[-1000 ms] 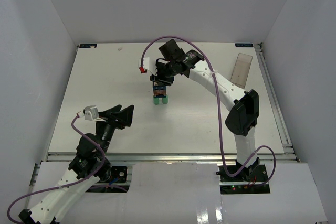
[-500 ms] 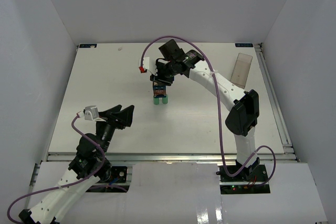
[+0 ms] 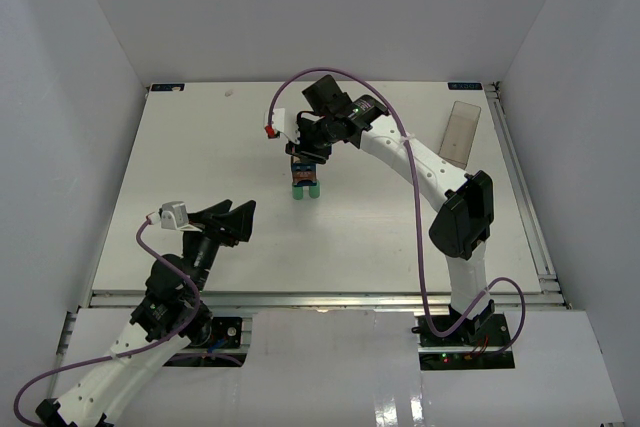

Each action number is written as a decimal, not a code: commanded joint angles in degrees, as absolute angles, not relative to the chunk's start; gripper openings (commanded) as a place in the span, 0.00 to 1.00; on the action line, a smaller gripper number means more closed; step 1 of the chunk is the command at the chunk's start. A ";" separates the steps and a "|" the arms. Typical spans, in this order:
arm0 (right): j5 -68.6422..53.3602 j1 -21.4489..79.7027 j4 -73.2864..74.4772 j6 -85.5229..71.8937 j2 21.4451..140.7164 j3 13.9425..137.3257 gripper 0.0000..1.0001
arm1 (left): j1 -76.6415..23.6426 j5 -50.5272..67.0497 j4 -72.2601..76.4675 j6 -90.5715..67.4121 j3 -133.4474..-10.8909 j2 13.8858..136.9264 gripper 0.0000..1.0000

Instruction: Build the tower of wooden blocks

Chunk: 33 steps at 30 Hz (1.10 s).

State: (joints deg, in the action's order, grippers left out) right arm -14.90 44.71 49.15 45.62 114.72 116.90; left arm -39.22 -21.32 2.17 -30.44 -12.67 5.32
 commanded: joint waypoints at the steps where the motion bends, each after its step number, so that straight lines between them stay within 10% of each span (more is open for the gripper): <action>1: -14.63 44.87 47.59 45.18 114.61 118.47 0.27 | -39.46 -20.22 3.03 -29.93 -12.74 5.27 0.89; 33: -14.97 44.82 47.36 44.84 115.50 118.74 0.40 | -39.46 -20.14 3.00 -29.88 -12.74 5.35 0.89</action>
